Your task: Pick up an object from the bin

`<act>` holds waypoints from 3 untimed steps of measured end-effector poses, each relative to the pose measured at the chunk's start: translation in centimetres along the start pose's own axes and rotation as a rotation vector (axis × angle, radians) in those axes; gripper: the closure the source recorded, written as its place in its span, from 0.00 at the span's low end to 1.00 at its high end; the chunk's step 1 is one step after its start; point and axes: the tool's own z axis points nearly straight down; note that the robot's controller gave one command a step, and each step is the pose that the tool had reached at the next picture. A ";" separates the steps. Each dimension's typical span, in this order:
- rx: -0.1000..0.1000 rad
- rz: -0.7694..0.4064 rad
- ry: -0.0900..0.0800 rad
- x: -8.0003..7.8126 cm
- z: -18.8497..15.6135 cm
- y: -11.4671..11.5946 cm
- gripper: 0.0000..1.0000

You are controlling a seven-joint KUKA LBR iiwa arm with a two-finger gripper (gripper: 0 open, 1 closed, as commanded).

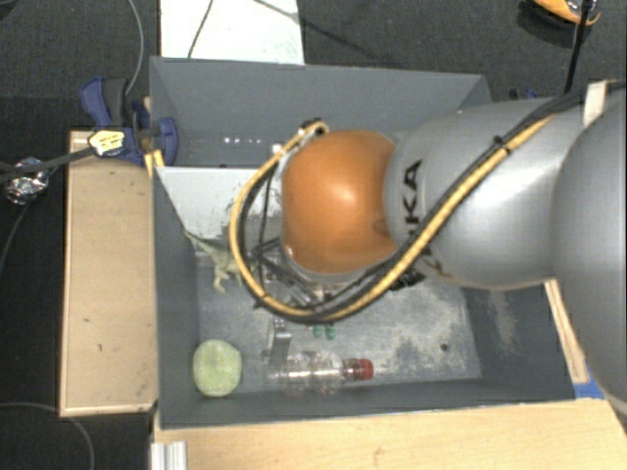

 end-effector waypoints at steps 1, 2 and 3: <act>-0.002 0.005 -0.008 -0.2 -0.5 -0.1 0.00; -0.003 0.062 -0.009 0.0 2.3 -0.1 0.00; 0.000 0.024 -0.004 0.6 4.3 0.9 0.00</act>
Offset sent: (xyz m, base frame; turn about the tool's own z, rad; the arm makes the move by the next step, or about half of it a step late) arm -0.0063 -0.0008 -0.0596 0.1270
